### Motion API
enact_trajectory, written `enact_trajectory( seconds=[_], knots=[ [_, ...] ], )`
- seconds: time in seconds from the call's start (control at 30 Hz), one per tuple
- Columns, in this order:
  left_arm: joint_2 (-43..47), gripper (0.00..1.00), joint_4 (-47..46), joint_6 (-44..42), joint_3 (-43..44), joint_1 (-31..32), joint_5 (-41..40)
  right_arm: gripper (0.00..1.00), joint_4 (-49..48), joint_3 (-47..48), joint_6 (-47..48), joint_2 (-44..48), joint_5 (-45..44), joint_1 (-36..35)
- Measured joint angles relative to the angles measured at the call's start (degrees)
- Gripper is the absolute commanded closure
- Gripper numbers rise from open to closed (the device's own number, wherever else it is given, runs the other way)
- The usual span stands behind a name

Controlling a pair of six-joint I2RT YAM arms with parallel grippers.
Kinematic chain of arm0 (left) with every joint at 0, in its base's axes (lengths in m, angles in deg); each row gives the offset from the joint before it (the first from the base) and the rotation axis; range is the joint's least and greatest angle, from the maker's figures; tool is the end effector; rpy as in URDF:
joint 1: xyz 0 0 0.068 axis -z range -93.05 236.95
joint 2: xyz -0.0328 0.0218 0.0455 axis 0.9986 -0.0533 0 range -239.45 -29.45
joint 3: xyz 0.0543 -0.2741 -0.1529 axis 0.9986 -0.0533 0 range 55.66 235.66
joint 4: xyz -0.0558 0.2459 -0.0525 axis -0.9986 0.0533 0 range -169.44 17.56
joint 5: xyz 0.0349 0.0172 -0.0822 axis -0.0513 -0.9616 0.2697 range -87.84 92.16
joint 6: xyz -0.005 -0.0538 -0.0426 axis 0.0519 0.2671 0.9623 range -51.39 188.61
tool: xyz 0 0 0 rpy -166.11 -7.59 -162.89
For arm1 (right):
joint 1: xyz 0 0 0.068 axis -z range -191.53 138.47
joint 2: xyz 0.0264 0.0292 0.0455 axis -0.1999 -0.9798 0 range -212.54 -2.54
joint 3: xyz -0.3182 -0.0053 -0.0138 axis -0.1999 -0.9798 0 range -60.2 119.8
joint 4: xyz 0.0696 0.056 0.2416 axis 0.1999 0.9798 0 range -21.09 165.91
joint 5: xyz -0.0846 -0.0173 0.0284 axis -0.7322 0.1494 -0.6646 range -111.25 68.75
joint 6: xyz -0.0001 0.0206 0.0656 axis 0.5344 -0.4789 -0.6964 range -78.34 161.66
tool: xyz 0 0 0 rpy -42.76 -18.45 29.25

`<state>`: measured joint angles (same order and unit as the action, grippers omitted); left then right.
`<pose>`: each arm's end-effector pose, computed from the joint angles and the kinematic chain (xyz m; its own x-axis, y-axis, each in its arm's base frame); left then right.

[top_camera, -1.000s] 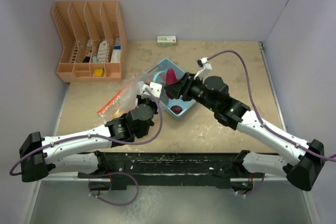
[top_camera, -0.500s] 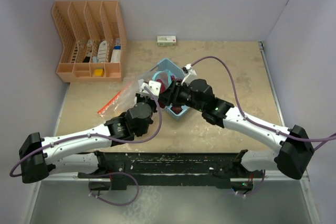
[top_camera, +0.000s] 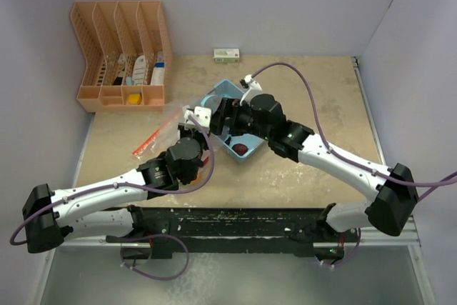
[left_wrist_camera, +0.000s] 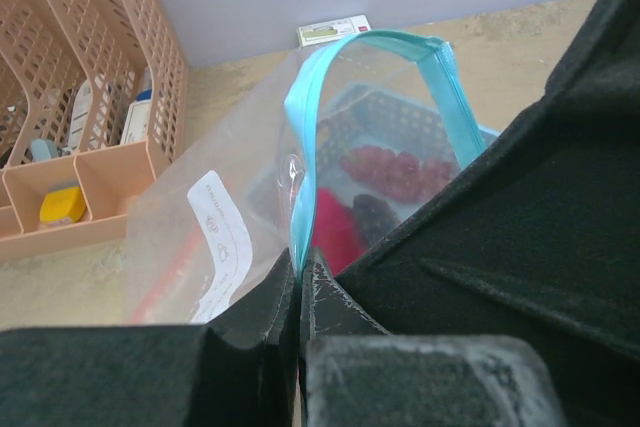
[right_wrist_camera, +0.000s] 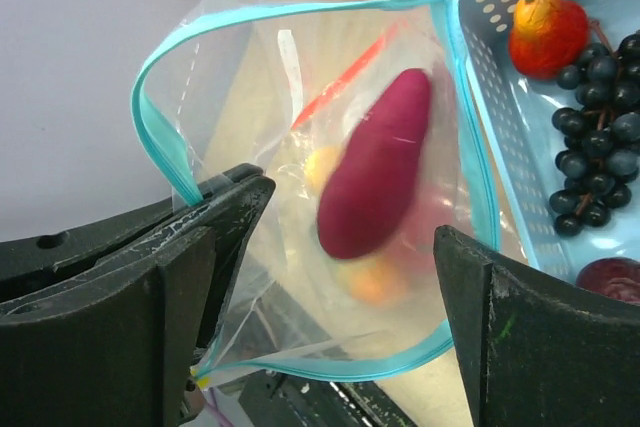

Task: Place the food in the zip-top bag and seal the zipper
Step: Place the fake vegetable in the zipper food storage bag.

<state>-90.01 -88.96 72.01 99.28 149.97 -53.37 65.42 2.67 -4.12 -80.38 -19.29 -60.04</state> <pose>0.1405 -0.1749 0.3580 -0.0664 0.0565 -0.9962 0.1300 0.9904 0.0475 0.2170 0.2482 0.3875 -0.6444 0.3526 -0.6785 -0.4430 0.5512 0.7071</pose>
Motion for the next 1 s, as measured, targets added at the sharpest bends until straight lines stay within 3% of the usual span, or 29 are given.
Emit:
enact_trajectory(
  seconds=[0.2,0.47,0.57,0.67,1.0],
  knots=[
    [0.26,1.0,0.33,-0.07,0.0,0.09,0.17,0.08,1.99,0.94,2.25,1.99,-1.49,-0.17],
    [3.13,1.0,3.13,-1.66,0.11,0.07,0.09,0.14,2.14,-2.82,3.54,17.77,-8.24,-0.28],
    [5.31,1.0,5.88,-2.36,0.94,-0.02,-1.14,0.15,4.9,-1.46,3.93,18.91,-12.02,-0.04],
    [8.28,1.0,8.39,-4.15,1.81,-0.02,-2.43,0.16,9.16,3.21,4.5,13.79,-13.11,2.03],
    [15.63,1.0,12.68,-6.05,3.93,-0.31,-4.17,0.17,16.94,15.41,9.25,-16.04,-10.03,10.34]
  ],
)
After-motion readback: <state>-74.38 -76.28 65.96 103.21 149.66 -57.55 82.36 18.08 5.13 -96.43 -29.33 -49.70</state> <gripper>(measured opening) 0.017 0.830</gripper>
